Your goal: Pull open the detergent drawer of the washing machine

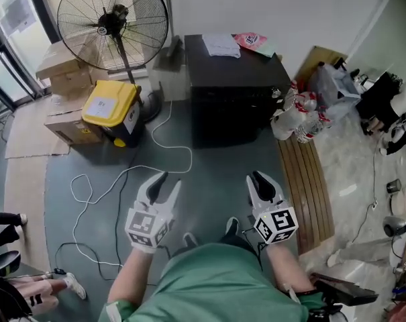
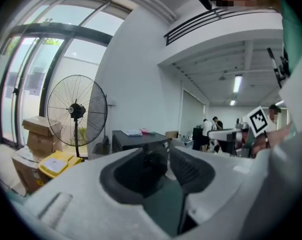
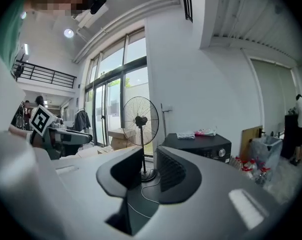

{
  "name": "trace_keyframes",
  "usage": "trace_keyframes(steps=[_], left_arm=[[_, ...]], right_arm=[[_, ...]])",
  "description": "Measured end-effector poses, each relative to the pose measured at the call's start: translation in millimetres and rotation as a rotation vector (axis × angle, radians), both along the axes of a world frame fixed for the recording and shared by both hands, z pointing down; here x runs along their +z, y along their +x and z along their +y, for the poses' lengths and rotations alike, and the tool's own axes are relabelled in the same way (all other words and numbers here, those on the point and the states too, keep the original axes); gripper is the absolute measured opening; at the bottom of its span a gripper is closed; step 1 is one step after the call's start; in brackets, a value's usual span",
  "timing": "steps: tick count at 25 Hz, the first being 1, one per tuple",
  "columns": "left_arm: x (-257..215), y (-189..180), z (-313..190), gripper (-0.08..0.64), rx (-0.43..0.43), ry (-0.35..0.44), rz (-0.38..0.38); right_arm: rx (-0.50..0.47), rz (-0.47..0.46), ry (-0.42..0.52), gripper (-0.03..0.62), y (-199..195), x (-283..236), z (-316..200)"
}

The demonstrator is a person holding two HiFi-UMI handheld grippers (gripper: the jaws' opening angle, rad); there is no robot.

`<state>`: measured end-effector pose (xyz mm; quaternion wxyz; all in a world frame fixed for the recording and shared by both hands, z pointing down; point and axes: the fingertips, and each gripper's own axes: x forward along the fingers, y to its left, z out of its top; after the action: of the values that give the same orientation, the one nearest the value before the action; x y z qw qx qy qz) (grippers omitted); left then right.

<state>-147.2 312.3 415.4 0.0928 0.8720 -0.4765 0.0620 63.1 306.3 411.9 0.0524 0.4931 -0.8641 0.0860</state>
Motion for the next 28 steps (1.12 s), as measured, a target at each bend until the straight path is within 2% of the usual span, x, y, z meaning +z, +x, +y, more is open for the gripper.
trace_keyframes(steps=[2,3,8,13,19,23,28], left_arm=[[-2,-10,-2,0.195,0.000,0.008,0.001],[-2,-15,-3,0.209,-0.001,0.005,0.000],[16,-28,-8,0.219,-0.010,-0.035,0.012],[34,-26,-30,0.219,-0.026,-0.077,0.027],[36,-22,-70,0.213,-0.047,-0.094,-0.005],[38,3,-108,0.175,-0.034,-0.114,-0.029],[36,35,-155,0.172,-0.061,-0.114,-0.045]], right_arm=[[0.014,-0.013,-0.006,0.137,-2,1,1],[0.022,-0.017,-0.009,0.155,-3,2,2],[0.046,0.001,-0.055,0.158,-3,21,5],[0.017,-0.002,-0.081,0.158,-7,32,-24],[-0.050,-0.091,-0.118,0.156,-19,44,-92],[-0.106,-0.122,-0.134,0.156,-12,53,-145],[-0.165,-0.161,-0.174,0.156,5,68,-203]])
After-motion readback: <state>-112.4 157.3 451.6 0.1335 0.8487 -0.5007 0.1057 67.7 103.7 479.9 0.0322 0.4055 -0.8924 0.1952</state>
